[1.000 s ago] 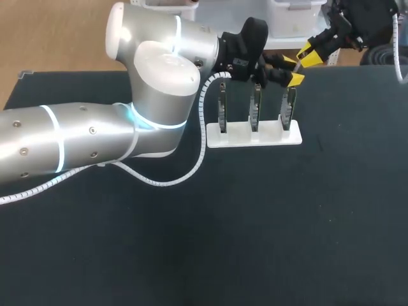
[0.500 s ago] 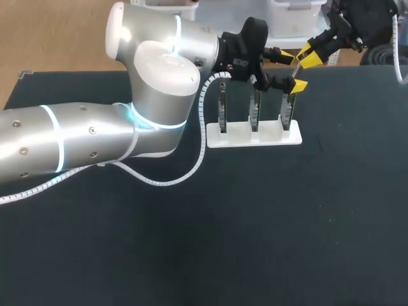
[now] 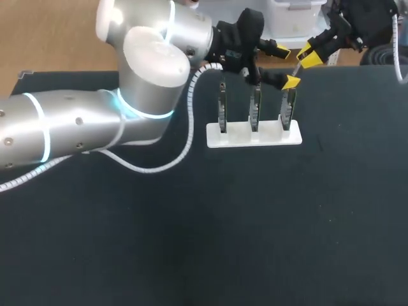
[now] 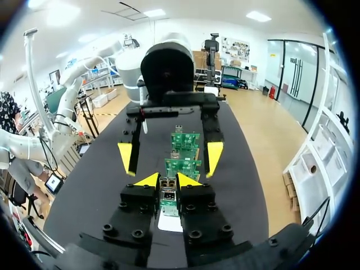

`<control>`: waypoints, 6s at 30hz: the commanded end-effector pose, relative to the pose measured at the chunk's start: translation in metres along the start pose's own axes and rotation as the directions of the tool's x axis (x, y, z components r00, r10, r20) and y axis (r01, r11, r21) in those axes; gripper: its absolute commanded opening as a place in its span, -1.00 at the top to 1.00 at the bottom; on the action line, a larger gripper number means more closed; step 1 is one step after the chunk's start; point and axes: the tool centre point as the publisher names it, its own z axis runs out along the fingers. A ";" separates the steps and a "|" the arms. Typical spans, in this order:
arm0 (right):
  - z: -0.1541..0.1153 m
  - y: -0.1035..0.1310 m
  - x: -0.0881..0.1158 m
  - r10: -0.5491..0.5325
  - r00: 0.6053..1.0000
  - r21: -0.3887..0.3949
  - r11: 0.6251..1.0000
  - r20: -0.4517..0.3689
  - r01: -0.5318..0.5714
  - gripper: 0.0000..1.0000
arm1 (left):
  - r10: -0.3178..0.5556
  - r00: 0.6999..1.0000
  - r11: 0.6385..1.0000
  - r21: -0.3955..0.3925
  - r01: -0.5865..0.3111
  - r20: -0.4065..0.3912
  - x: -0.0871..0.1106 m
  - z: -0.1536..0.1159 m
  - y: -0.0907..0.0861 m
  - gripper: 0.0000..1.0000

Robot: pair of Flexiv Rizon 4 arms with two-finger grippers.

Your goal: Pick up the optical module with the left hand, and insert it into the network port with the right hand.

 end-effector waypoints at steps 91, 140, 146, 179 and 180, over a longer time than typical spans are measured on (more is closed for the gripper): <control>0.014 0.008 -0.004 0.025 0.975 0.017 1.000 -0.222 -0.022 1.00 | -0.062 0.970 0.996 0.050 0.076 -0.236 0.015 -0.014 -0.010 -1.00; 0.015 0.001 0.004 0.060 0.952 0.085 0.996 -0.301 -0.036 1.00 | -0.062 0.970 0.996 0.050 0.076 -0.236 0.015 -0.014 -0.010 -1.00; 0.017 0.000 0.005 0.063 0.952 0.084 0.996 -0.300 -0.039 1.00 | -0.062 0.970 0.996 0.050 0.076 -0.236 0.015 -0.014 -0.010 -1.00; 0.019 0.003 0.006 0.086 0.949 0.107 0.993 -0.303 -0.055 1.00 | -0.062 0.970 0.996 0.050 0.076 -0.236 0.015 -0.014 -0.010 -1.00; 0.019 0.003 0.007 0.087 0.949 0.103 0.993 -0.303 -0.058 1.00 | -0.062 0.970 0.996 0.050 0.076 -0.236 0.015 -0.014 -0.010 -1.00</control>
